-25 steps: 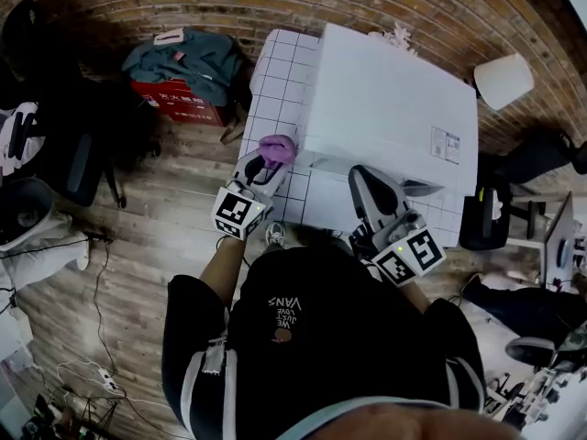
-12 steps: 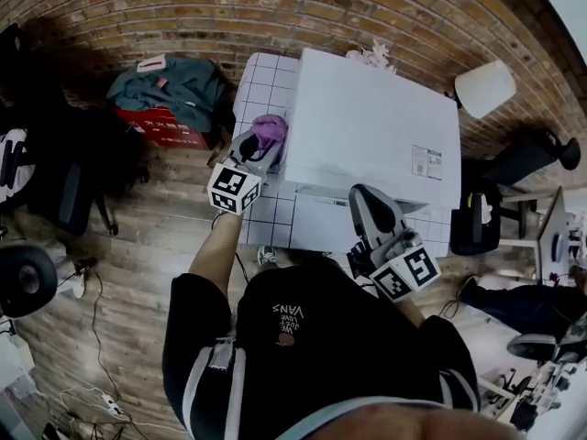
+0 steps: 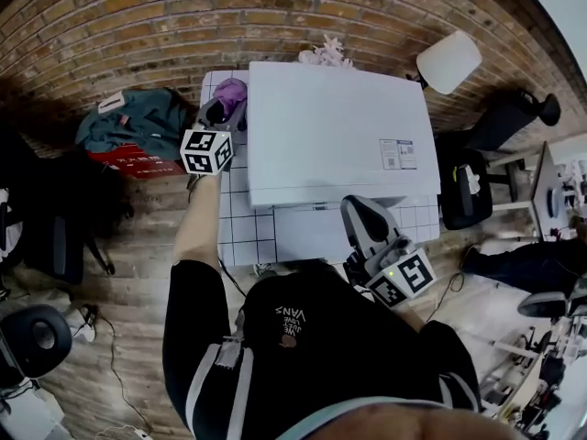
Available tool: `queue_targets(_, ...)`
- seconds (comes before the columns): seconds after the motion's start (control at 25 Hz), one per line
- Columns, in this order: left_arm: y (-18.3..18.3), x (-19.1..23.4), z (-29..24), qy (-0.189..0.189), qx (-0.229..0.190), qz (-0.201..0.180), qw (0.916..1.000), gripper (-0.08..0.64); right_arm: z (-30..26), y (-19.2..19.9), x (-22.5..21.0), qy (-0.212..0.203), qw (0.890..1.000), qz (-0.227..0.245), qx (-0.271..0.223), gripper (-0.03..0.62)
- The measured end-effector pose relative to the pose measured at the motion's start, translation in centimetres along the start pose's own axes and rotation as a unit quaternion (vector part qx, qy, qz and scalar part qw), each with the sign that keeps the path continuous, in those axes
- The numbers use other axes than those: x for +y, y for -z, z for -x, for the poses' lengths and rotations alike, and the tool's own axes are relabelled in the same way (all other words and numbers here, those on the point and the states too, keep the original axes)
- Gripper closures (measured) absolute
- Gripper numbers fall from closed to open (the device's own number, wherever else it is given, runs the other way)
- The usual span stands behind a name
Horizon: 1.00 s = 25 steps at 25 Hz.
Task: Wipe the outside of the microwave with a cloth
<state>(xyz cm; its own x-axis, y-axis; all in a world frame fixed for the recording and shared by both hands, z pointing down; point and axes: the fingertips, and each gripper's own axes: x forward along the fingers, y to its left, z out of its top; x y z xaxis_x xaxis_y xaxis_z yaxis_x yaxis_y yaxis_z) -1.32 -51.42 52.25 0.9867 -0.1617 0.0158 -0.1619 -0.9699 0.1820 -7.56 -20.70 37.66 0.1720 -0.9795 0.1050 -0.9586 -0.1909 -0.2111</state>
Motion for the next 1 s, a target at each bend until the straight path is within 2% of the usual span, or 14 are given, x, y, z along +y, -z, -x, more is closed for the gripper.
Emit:
queue_targets(0.28,-0.2,0.1,0.1,-0.006,-0.004,-0.009,0.9999,0.428,0.8,-0.5,-1.0,0.012,1.0,0.002,-0.006,0.594)
queue_targets(0.56,1.3,-3.6,7.2,-0.001,-0.014,-0.009,0.9999,0.428,-0.8,-0.3,0.9,-0.04,0.999,-0.006,-0.001,0.595)
queue_targets(0.84,7.3,-8.7,16.7,-0.026,0.014,0.055,0.9981,0.428,-2.2,0.6,3.1,-0.082,0.997,-0.008,0.012,0.595)
queue_targets(1.0,8.8,-11.7,19.9,-0.032,0.023,0.068,0.9969,0.428,-2.4,0.9,3.6,-0.085,0.996,-0.009,0.016,0.595)
